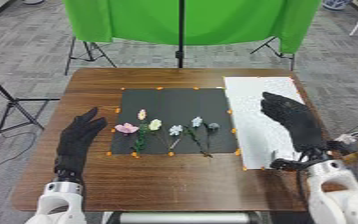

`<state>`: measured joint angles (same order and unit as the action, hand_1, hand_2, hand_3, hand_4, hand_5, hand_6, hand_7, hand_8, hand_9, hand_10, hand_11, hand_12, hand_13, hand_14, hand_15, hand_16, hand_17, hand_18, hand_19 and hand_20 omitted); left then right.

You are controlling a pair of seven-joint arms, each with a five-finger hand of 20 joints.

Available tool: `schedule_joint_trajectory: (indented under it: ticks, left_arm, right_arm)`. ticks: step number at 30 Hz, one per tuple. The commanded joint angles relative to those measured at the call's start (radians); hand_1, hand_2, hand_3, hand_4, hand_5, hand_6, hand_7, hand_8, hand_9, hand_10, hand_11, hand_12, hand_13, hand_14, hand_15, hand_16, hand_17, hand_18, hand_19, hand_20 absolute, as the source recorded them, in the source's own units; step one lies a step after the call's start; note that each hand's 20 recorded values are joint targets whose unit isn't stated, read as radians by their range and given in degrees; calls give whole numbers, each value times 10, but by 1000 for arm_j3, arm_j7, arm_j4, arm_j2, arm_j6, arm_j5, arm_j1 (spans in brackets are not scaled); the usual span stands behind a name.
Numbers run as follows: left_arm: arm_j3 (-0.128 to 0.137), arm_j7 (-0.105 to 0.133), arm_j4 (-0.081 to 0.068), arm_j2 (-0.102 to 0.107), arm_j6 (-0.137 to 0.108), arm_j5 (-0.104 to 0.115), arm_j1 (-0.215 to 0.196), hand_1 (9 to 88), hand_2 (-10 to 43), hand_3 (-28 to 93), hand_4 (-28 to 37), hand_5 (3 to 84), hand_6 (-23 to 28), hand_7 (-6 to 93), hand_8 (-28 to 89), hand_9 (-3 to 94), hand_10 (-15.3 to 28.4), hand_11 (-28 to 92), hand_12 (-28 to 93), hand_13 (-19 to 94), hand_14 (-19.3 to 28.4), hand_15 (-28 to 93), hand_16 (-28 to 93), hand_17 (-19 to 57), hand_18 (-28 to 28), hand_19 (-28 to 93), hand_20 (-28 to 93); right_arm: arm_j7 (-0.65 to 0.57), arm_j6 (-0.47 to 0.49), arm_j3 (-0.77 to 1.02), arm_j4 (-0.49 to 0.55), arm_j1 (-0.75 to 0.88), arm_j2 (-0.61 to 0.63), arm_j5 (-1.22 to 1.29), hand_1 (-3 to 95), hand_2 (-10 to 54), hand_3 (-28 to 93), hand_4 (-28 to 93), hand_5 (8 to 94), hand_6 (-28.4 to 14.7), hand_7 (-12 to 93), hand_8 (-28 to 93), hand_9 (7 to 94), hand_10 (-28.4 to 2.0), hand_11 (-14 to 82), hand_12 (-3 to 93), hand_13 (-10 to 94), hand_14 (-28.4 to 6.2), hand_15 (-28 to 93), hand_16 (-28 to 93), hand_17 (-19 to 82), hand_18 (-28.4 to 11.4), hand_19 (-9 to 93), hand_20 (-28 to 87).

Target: Arrange flowers

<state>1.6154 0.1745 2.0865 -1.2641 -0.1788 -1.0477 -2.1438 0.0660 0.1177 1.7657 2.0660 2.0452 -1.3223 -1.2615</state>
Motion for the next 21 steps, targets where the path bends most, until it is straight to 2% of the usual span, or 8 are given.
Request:
schedule_joint_trajectory:
  ticks: [1, 8, 9, 12, 17, 21]
  left_arm:
    - [5, -3, 17, -9, 27, -14, -24, 187, 32, 654, -283, 442, 37, 84, -62, 473, 130, 174, 127, 376, 154, 123, 40, 63, 131, 98, 224]
    - [6, -11, 19, -12, 42, -15, -19, 188, 30, 656, -283, 442, 36, 83, -62, 473, 130, 174, 127, 375, 152, 117, 41, 62, 131, 94, 224]
    - [8, -11, 22, -13, 38, -15, -23, 189, 31, 654, -283, 442, 36, 83, -62, 473, 130, 174, 127, 375, 152, 117, 42, 62, 131, 95, 224]
    - [7, -13, 21, -14, 33, -12, -18, 189, 31, 653, -283, 442, 36, 84, -61, 473, 130, 174, 127, 375, 152, 117, 43, 61, 132, 94, 224]
    - [10, -9, 24, -18, 36, -16, -20, 190, 31, 652, -283, 443, 37, 82, -62, 473, 130, 174, 127, 375, 153, 117, 44, 61, 132, 94, 224]
    - [11, -18, 25, -22, 30, -12, -27, 191, 32, 650, -283, 443, 36, 84, -62, 473, 130, 174, 127, 375, 153, 118, 44, 60, 132, 95, 225]
  right_arm:
    - [93, -45, -21, -32, 33, -47, 89, 82, 7, 772, -149, 454, -2, 114, -79, 431, -151, 47, 150, 322, -122, 93, 137, 198, -138, 34, 291]
    - [116, -85, -25, -23, 45, -55, 167, 61, 9, 783, -158, 430, 2, 112, -78, 417, -148, 46, 147, 309, -118, 93, 126, 196, -133, 15, 287]
    - [117, -87, -25, -22, 45, -55, 167, 60, 9, 785, -158, 430, 2, 112, -78, 419, -148, 47, 147, 310, -117, 93, 125, 196, -133, 14, 287]
    - [123, -87, -22, -22, 49, -63, 160, 60, 10, 785, -159, 433, 1, 115, -79, 424, -149, 48, 147, 313, -115, 97, 122, 199, -131, 13, 289]
    - [122, -87, -29, -21, 46, -63, 164, 59, 8, 790, -159, 439, 2, 120, -80, 430, -148, 50, 147, 319, -114, 101, 119, 201, -131, 13, 290]
    - [127, -75, -26, -20, 49, -69, 157, 61, 7, 790, -159, 441, 2, 123, -81, 431, -148, 50, 147, 321, -114, 103, 117, 203, -131, 13, 292]
